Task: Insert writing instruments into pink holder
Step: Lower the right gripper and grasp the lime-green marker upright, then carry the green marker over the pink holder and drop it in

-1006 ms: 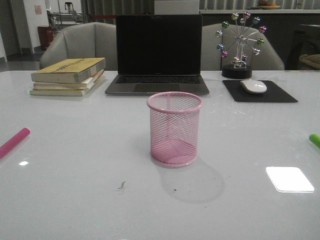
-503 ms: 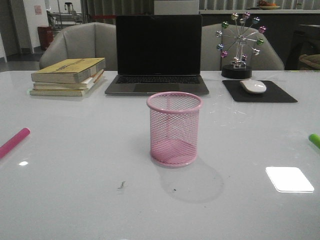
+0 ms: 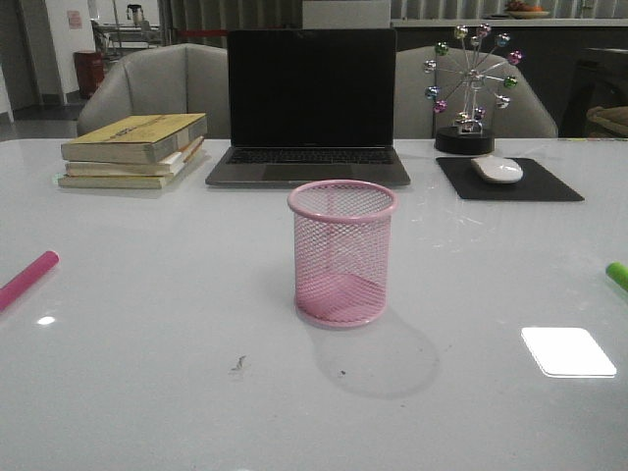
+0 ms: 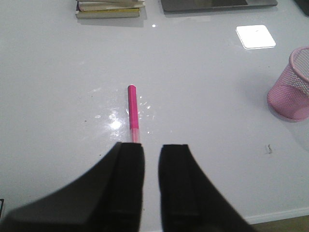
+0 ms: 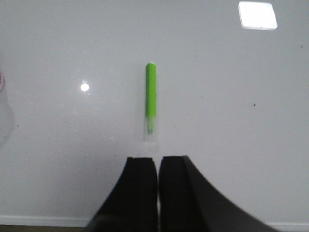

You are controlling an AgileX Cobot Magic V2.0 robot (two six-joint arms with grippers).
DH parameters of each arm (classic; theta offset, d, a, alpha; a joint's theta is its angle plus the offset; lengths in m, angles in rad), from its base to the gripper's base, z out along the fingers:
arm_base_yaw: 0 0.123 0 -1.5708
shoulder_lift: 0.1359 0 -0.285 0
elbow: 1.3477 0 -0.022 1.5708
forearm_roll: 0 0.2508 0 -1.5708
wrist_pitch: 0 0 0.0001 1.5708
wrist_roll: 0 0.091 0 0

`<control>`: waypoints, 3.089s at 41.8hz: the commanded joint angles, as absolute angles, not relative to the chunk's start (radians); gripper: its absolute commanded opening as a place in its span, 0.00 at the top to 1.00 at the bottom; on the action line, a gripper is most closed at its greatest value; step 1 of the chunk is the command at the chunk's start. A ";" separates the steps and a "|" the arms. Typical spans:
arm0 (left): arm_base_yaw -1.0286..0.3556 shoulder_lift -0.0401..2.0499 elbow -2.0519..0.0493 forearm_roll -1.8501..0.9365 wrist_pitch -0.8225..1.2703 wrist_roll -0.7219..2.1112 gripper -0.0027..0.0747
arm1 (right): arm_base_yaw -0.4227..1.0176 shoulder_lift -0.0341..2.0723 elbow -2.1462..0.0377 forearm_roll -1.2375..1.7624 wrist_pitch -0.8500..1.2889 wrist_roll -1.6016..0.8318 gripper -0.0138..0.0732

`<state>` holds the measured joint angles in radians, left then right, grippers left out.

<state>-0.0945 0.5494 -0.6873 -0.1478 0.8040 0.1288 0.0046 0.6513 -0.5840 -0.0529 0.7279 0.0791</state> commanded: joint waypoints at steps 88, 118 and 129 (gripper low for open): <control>-0.388 0.558 -0.706 -0.177 0.684 0.160 0.38 | -0.062 1.914 -1.331 0.061 0.787 -0.020 0.50; -0.388 0.558 -0.706 -0.177 0.683 0.160 0.38 | 0.222 1.395 -0.938 0.115 -0.049 -0.019 0.61; -0.388 0.558 -0.706 -0.177 0.683 0.160 0.38 | 0.498 1.377 -0.838 0.112 -0.534 -0.018 0.61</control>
